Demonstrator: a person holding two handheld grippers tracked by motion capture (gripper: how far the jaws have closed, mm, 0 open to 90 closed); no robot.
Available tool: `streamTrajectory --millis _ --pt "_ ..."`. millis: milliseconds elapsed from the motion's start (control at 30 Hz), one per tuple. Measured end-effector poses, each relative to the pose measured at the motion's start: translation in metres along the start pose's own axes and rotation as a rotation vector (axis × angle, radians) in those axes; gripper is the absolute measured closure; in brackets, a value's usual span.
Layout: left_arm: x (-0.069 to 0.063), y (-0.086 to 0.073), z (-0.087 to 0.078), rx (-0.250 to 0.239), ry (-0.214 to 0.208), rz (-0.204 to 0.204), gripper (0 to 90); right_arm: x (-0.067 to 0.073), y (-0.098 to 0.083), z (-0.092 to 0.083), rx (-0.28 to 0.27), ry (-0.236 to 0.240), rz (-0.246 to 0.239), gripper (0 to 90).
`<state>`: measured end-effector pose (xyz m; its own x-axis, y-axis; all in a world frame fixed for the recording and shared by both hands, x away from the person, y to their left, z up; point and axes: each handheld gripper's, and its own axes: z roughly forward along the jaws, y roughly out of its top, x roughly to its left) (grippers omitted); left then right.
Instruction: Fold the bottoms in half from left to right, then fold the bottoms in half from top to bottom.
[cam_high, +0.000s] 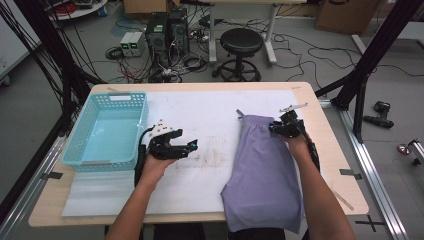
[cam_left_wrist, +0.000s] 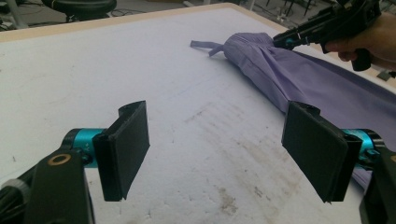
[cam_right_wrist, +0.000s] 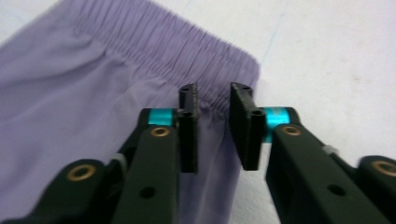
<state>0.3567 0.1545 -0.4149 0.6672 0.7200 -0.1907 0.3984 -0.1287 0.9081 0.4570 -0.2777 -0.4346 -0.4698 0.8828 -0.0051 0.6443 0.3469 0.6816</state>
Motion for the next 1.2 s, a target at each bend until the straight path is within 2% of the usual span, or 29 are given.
streamTrajectory --millis 100,200,300,367,400,633,900,1200 --pt "-0.001 0.0 0.0 -0.01 -0.005 -0.003 23.2 -0.005 -0.001 -0.017 -0.062 0.021 0.03 61.2" --pt "-0.001 0.001 -0.001 -0.014 -0.01 -0.005 23.2 -0.009 -0.005 -0.039 -0.124 0.035 0.058 46.1" --pt "-0.001 0.001 -0.004 -0.035 -0.013 -0.018 23.2 -0.006 -0.012 -0.057 -0.132 0.039 0.027 34.4" --pt "-0.003 0.001 -0.006 -0.051 -0.011 -0.022 23.2 -0.003 -0.022 -0.069 -0.141 0.017 0.014 24.2" --pt "-0.004 0.002 -0.006 -0.055 -0.014 -0.023 23.2 -0.002 -0.026 -0.075 -0.142 0.008 0.003 22.2" --pt "-0.012 0.003 -0.005 -0.057 -0.026 -0.012 23.2 -0.002 -0.048 -0.097 -0.175 0.041 -0.003 21.3" --pt "-0.021 0.006 -0.007 -0.079 -0.018 -0.01 23.2 -0.001 -0.053 -0.11 -0.189 0.059 -0.009 21.3" --pt "-0.029 0.01 0.003 -0.077 -0.031 -0.026 23.2 0.002 -0.056 -0.109 -0.196 0.077 -0.002 21.3"
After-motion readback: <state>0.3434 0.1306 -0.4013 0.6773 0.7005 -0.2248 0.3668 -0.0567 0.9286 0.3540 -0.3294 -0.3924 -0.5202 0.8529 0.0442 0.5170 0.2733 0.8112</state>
